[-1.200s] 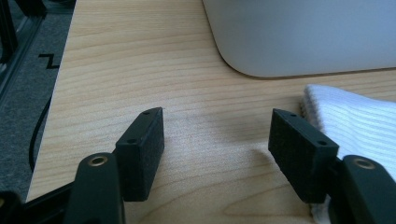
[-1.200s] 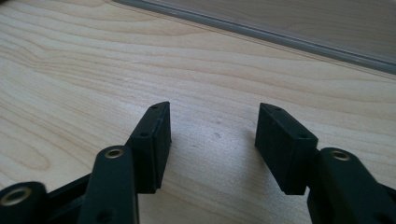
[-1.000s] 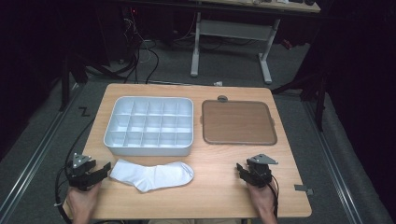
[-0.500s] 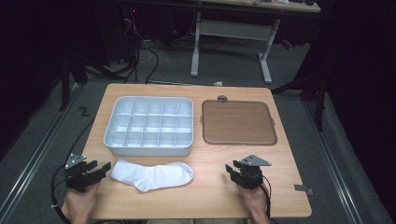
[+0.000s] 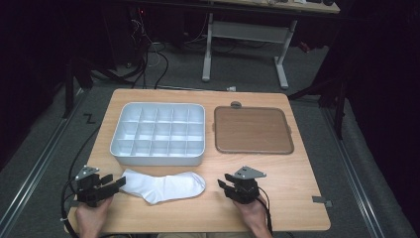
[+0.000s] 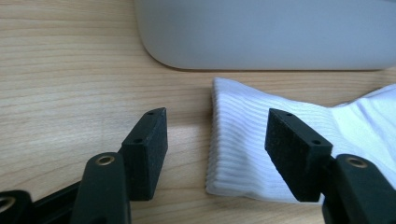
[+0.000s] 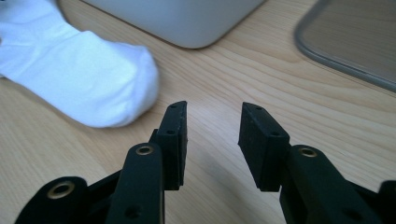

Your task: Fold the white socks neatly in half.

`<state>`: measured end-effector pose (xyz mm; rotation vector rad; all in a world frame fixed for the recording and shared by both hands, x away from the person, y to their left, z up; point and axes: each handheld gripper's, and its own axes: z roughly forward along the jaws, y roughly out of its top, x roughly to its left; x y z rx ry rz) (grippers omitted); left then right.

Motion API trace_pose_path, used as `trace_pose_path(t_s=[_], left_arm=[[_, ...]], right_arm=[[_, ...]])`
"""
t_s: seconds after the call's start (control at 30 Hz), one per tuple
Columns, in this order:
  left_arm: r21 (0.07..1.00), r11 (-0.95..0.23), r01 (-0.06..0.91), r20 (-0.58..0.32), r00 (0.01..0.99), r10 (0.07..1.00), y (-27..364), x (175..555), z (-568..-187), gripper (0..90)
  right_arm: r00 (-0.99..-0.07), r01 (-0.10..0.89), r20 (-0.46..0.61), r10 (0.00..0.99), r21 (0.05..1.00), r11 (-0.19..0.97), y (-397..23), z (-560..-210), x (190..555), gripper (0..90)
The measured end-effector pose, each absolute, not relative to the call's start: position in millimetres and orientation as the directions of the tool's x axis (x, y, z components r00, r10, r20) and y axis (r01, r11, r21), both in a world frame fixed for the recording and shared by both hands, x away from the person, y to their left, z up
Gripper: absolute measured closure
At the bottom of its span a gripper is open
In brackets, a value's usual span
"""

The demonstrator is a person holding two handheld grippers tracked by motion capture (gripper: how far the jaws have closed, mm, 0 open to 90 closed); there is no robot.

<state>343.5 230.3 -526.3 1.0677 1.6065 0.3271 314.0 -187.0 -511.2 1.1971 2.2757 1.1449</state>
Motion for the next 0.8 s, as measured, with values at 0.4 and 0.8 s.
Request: trace_pose_path(t_s=[0.4,0.8], left_arm=[[0.695,0.529,0.487,-0.623,0.039,0.781,219,344,-530,42.1],[0.711,0.502,0.492,-0.6,0.052,0.798,212,343,-535,46.5]], right_arm=[[-0.666,0.52,0.095,0.74,0.77,0.369,-149,-515,319,61.8],[-0.678,0.549,0.105,0.728,0.731,0.406,-133,-528,329,66.6]])
